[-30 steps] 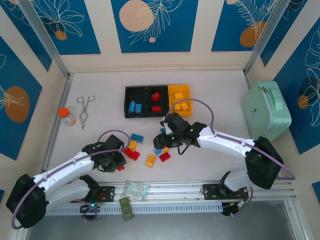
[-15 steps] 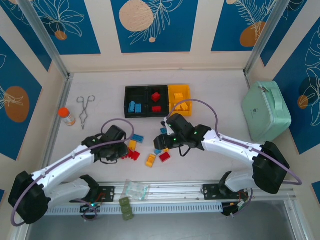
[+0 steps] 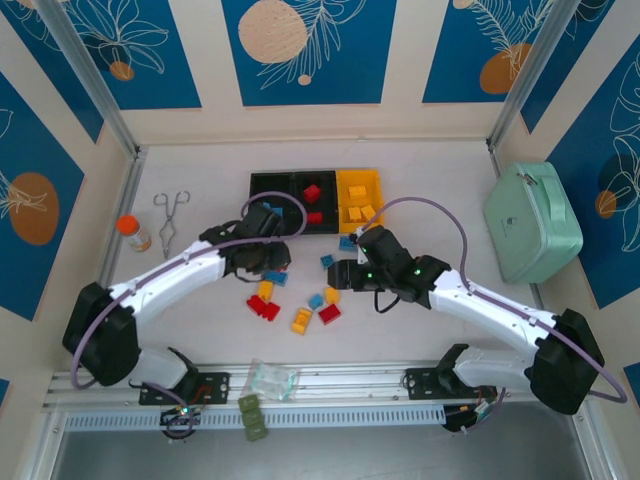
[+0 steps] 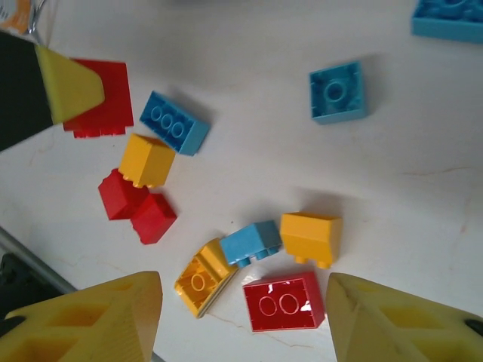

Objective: Sort the legos into containers by color
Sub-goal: Place the lego in the container.

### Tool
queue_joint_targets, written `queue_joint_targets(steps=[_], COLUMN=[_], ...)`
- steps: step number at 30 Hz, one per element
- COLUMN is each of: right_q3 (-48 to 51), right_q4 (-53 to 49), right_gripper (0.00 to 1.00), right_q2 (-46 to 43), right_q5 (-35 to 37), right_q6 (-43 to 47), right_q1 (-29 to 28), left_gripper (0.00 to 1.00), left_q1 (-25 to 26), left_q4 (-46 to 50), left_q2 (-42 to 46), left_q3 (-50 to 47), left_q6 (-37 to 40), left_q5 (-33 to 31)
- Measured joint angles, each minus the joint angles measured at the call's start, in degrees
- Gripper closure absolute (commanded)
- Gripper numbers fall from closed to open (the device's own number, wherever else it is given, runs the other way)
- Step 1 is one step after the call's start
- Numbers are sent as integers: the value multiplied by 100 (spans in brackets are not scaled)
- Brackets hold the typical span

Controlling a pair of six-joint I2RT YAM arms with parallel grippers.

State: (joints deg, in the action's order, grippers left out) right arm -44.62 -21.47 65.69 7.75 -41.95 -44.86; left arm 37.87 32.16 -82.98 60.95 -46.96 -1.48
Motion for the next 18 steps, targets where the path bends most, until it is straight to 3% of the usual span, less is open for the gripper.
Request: queue_joint_targets(steps=[18], right_q3=[531], right_q4=[-256], right_gripper=[41], right_q2=[-885], right_q5=[258], right_q6=[-378], right_q1=[417], left_gripper=[73], left_q1=[-9], left_q4=[46], left_q2=[-3095], left_q3=[3456], left_q6=[852], left_q5=[299])
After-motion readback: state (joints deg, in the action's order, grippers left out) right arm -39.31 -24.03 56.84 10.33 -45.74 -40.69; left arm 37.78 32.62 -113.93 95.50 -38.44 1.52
